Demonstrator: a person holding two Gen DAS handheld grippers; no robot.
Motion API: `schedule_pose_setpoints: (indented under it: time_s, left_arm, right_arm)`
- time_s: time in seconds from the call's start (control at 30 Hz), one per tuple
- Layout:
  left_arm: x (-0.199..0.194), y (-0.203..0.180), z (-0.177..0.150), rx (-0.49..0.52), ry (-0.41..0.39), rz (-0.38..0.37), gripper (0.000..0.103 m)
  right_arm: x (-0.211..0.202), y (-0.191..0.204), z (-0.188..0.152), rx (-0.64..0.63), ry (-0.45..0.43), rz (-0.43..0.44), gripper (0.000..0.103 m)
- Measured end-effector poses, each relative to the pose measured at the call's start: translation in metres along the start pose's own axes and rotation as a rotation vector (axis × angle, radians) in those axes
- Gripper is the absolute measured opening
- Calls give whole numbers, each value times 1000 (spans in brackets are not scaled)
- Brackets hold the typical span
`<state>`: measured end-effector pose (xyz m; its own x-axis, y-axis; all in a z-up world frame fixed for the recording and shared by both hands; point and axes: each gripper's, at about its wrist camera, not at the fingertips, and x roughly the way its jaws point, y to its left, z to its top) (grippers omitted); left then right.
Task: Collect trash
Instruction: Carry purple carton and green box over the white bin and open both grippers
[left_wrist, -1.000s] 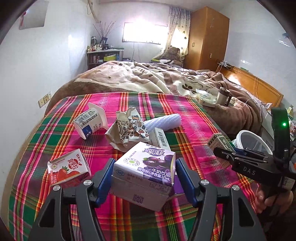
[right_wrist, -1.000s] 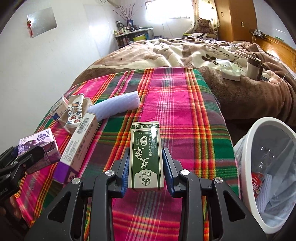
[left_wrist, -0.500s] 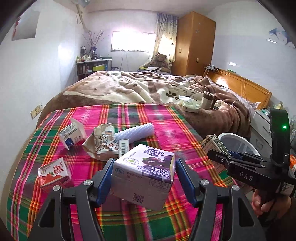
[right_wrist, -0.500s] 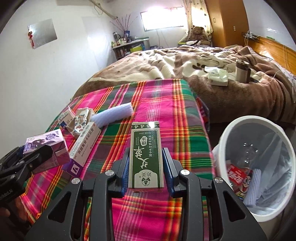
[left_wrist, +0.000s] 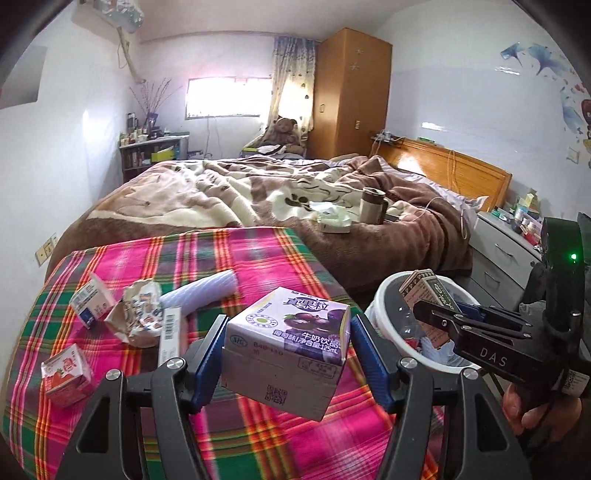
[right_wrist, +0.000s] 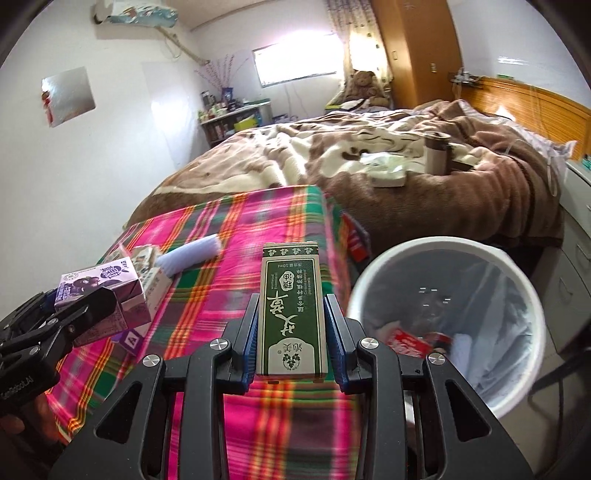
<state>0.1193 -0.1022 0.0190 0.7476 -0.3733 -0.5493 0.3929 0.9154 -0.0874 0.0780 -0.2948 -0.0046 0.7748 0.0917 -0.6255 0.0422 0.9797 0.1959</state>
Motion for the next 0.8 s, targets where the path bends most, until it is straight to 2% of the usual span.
schedule_pose_setpoints:
  time_s: [0.47, 0.8]
  left_arm:
    - [35, -76, 19, 61, -5, -133, 66]
    - [66, -121, 22, 89, 15, -201, 66]
  right_arm:
    - [-25, -68, 1, 85, -31, -132, 34]
    - [-20, -101, -5, 128, 3, -204, 34]
